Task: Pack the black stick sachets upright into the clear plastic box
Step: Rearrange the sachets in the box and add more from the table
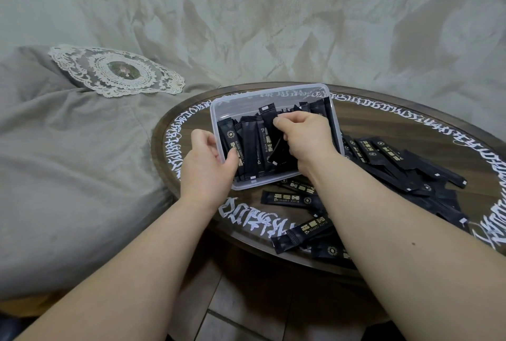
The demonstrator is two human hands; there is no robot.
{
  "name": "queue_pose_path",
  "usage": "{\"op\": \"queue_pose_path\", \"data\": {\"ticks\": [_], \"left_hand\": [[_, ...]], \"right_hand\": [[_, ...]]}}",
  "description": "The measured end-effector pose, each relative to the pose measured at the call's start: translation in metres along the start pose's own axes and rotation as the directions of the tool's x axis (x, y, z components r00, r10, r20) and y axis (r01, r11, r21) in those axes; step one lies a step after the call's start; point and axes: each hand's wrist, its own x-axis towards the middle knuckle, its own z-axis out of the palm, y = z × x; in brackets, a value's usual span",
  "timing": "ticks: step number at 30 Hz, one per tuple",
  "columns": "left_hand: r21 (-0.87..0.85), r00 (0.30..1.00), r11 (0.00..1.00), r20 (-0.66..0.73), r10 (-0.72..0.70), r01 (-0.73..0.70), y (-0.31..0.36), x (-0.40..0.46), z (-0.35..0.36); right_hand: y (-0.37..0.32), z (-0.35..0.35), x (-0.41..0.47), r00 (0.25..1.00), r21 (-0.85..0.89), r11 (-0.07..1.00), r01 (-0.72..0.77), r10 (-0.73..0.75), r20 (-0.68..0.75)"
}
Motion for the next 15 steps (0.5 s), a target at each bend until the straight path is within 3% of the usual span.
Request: {"op": "queue_pose_path", "data": {"ticks": [3,7,15], "left_hand": [[0.007,1.0,1.0,-0.003,-0.005,0.005,0.0,0.001,0.0],[0.019,1.0,1.0,-0.001,-0.002,0.002,0.0,0.0,0.001],[0.024,1.0,1.0,0.0,-0.003,0.003,0.001,-0.001,0.0]], "right_hand": [[0.006,-0.006,0.001,0.99,-0.204,0.97,0.129,-0.139,-0.038],[0.014,-0.01,-0.002,0.961,-0.568,0.788,0.239,-0.276,0.021],[0.017,-0.017,-0.013,0.934,-0.8,0.525,0.29,-0.338,0.117]]}}
